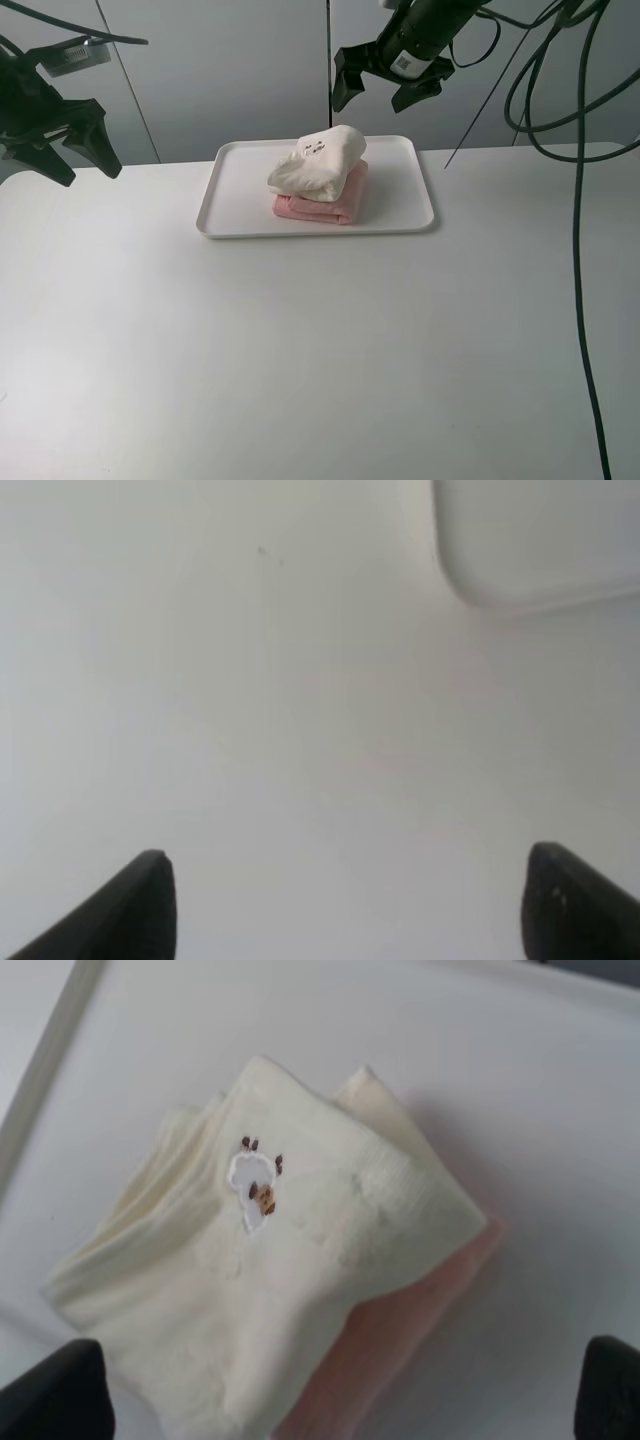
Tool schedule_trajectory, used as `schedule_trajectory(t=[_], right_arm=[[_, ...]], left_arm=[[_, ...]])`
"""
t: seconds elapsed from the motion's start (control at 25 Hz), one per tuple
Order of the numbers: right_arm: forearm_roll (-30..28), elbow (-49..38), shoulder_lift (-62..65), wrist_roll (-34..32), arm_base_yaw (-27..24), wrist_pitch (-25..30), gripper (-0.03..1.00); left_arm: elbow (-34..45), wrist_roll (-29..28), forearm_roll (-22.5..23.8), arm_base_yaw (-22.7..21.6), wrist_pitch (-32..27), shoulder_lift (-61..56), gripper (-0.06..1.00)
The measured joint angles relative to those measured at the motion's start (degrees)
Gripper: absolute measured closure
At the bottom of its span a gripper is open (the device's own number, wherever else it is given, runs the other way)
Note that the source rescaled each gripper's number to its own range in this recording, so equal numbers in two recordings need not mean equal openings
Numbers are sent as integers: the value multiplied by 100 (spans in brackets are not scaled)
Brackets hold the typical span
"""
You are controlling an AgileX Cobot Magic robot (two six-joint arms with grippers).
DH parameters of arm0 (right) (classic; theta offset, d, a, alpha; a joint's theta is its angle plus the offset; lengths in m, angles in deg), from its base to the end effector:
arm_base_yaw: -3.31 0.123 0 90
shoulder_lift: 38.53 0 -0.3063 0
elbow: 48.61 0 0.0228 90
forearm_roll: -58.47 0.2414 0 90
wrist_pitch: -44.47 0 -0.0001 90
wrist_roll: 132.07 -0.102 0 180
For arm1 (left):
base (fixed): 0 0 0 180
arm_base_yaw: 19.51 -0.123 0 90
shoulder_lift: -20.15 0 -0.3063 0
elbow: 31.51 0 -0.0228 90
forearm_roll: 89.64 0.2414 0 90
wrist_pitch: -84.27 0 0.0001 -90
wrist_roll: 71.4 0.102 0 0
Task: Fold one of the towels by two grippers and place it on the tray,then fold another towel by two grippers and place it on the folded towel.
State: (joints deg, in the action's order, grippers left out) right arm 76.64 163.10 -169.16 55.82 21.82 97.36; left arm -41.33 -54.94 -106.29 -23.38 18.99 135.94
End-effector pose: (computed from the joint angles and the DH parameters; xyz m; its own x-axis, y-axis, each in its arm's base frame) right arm 0.4568 0.1797 0.2546 -0.8475 -0.2248 -0.4808 -0.3757 0.8939 0.2444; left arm 0.3890 -0.0003 0.2572 -0.9739 0.0910 -0.2078 0.1383 0.9643 -0.2258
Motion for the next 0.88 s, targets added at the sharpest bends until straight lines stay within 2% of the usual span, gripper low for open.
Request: schedule_trajectory(t=[0.16,0.28,0.4,0.52,0.64,0.88], right_arm=[[-499,-9,731,-194,0,387,-3],[-1005,-405,1323,-441,0,454,-3],[-1561,-1429,2007,-629,0,409,-3],[-1817,-2813,2763,-742,0,213,-3],[-1862,-4216,3752,-788,0,-18,-3],[-1884,-5866,5867,-788,0,-42,-3]], left_arm=[[66,113,21,0,203,-596,-1],[516,162,95,0,500,-1149,-1],[1197,172,146,0,713,-1718,-1],[2031,172,167,0,1051,-2567,-1],[2777,172,167,0,1282,-3579,-1],[3744,47,201,0,1114,-5229,-1]])
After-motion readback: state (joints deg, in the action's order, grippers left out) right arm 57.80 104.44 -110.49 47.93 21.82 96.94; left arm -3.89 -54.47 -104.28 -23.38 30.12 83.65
